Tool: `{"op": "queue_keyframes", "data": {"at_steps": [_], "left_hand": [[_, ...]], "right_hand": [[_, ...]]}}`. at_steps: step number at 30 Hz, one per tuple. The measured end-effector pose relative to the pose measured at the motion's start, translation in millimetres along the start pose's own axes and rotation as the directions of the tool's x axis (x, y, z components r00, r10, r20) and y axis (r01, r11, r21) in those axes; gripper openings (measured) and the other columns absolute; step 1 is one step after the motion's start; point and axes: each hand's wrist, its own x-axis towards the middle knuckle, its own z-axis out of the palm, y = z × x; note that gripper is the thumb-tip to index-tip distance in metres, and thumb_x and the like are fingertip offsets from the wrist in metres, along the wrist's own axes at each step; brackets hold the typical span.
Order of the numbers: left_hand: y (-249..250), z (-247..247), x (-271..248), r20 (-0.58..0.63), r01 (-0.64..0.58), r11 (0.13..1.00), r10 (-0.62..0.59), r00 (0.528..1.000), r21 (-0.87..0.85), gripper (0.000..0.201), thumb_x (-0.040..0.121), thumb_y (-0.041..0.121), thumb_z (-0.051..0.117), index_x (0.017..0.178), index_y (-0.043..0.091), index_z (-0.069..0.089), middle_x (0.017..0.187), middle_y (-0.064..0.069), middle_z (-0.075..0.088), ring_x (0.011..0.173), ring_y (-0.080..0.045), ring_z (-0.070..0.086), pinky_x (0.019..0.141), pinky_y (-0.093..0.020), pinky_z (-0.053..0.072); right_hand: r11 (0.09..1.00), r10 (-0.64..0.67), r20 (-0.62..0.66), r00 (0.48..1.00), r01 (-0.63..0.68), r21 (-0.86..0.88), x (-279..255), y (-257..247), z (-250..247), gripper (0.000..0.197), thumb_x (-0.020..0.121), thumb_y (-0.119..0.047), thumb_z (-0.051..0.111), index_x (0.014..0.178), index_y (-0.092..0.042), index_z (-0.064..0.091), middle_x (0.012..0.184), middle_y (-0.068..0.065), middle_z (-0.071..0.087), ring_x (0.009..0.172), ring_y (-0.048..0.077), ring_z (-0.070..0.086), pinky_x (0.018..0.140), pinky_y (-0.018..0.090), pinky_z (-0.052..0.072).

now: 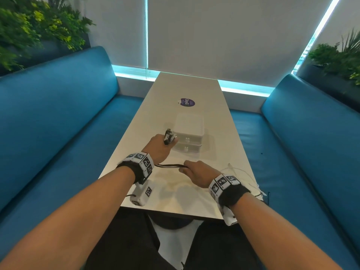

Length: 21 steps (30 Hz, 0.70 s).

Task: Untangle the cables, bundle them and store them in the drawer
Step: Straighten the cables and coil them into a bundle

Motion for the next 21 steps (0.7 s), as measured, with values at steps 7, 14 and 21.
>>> {"op": "queue_keyframes", "data": {"at_steps": [7,14,21], "left_hand": [[-14,18,-9,0.191,-0.12,0.985,0.095,0.977,0.124,0.038,0.099,0.049,0.051,0.069,0.026,0.051,0.068,0.002,0.057,0.065,-0.02,0.054,0.062,-0.031,0.038],[-7,18,-11,0.391,-0.134,0.98,0.067,0.918,0.146,0.044,0.09,0.045,0.068,0.059,0.02,0.048,0.052,0.004,0.043,0.048,-0.011,0.038,0.053,-0.026,0.029],[-2,15,-12,0.473,-0.126,0.957,-0.013,0.881,0.262,0.032,0.081,0.026,0.073,0.057,0.021,0.054,0.053,0.006,0.051,0.052,-0.013,0.043,0.057,-0.028,0.033]], "right_hand": [[0.995,-0.004,-0.017,1.0,0.002,-0.096,2,-4,-4,0.04,0.102,-0.049,0.033,0.101,-0.017,0.057,0.089,0.009,0.064,0.078,0.027,0.06,0.076,0.045,0.051],[0.999,-0.001,-0.043,0.999,0.002,0.032,1,1,-15,0.028,0.098,-0.041,0.05,0.095,-0.015,0.06,0.088,0.007,0.066,0.08,0.026,0.061,0.074,0.04,0.05],[0.994,0.026,-0.049,0.998,-0.02,0.109,-2,2,-17,0.033,0.09,-0.046,0.06,0.089,-0.013,0.061,0.084,0.003,0.064,0.074,0.02,0.057,0.065,0.032,0.042]]}}
